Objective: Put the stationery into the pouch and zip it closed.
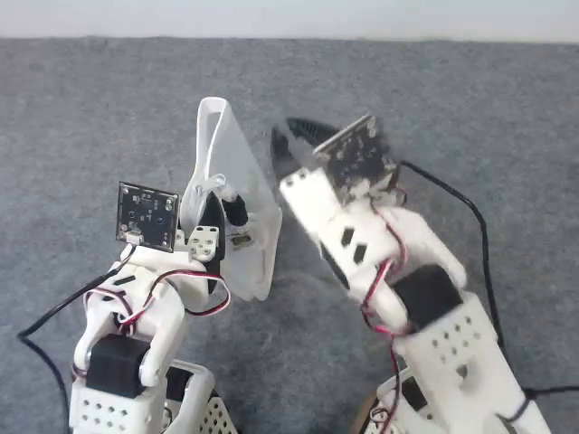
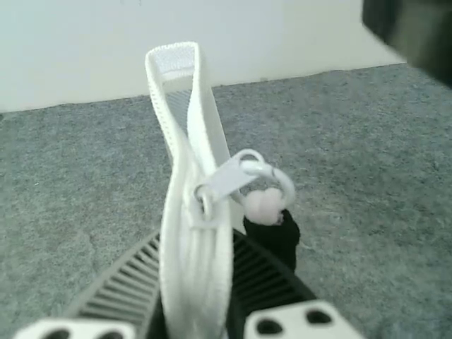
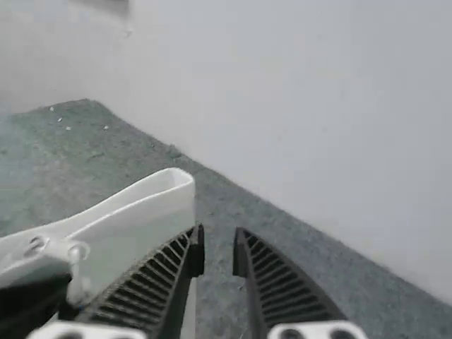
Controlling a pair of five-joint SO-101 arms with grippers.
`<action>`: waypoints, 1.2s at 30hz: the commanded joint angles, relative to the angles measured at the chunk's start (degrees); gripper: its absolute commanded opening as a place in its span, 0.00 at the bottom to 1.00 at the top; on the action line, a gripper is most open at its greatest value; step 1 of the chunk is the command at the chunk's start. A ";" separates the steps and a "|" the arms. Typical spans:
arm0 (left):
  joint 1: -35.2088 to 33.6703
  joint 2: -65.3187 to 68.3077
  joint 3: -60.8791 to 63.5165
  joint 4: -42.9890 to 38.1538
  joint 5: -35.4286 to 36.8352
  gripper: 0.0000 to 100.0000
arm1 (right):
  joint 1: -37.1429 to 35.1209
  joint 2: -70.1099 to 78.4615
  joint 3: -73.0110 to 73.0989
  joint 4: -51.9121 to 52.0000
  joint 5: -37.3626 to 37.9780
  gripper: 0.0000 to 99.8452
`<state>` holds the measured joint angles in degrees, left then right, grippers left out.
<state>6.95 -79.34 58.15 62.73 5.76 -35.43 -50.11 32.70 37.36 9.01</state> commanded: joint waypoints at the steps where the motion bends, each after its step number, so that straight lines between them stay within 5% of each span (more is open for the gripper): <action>1: 0.44 -0.09 1.01 -0.53 -0.35 0.01 | -4.53 -5.14 -5.63 12.18 0.00 0.15; 11: 0.44 -0.09 0.92 -0.53 -0.26 0.01 | -14.90 -3.38 -7.12 17.45 0.00 0.13; 25: 0.44 -0.09 0.92 -0.53 -0.26 0.01 | -12.53 7.52 -7.03 5.93 -0.26 0.13; 30: 0.44 -0.09 0.92 -0.53 -0.26 0.01 | -9.36 10.42 -7.03 1.10 -0.09 0.01; 36: 0.44 -0.09 1.01 -0.53 -0.26 0.01 | -6.37 14.02 -7.30 -2.51 -0.09 0.01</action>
<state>6.86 -79.34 58.24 62.73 5.76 -44.57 -37.10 28.84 37.63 9.01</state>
